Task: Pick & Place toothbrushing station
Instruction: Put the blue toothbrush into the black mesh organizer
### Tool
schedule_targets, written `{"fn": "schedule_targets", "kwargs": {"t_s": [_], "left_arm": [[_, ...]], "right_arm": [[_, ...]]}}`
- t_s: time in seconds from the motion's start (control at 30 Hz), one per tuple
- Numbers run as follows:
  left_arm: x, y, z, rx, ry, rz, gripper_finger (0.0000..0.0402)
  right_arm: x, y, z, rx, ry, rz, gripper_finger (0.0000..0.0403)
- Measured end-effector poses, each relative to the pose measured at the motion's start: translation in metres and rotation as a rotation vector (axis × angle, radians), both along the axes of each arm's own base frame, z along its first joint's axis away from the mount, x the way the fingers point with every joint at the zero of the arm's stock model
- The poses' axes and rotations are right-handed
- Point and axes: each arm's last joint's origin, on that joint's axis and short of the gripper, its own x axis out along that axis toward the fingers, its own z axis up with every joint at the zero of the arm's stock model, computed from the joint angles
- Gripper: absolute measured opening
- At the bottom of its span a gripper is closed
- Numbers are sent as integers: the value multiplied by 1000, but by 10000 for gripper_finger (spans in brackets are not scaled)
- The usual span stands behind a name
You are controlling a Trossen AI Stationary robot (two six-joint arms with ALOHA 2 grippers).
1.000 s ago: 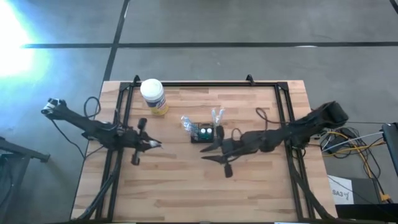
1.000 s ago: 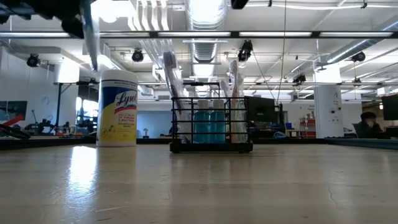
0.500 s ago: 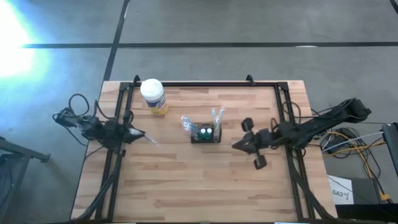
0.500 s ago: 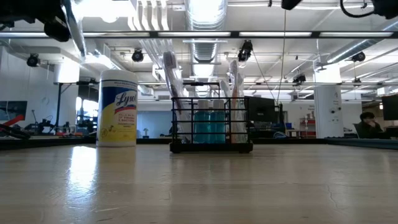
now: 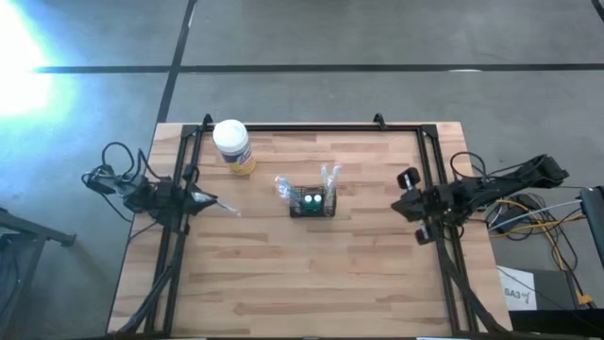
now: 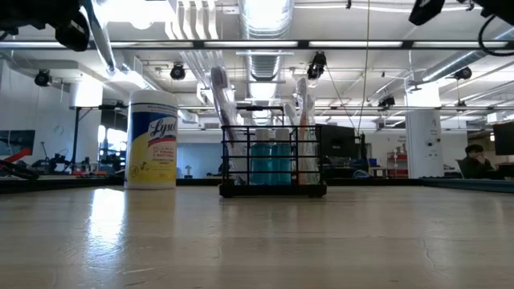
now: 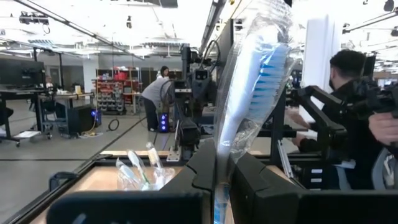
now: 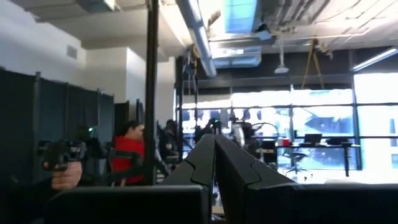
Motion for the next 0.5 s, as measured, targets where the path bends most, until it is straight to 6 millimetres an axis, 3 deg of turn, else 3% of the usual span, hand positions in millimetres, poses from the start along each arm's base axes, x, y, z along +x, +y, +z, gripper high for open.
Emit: {"fn": "schedule_targets", "kwargs": {"t_s": [0.37, 0.5], "left_arm": [[0, 0, -1, 51, 4, 14, 20], [0, 4, 2, 17, -13, 128, 20]], "right_arm": [[-21, -7, -34, -29, -24, -35, 8], [-23, -9, -41, -47, -46, -97, 8]]}}
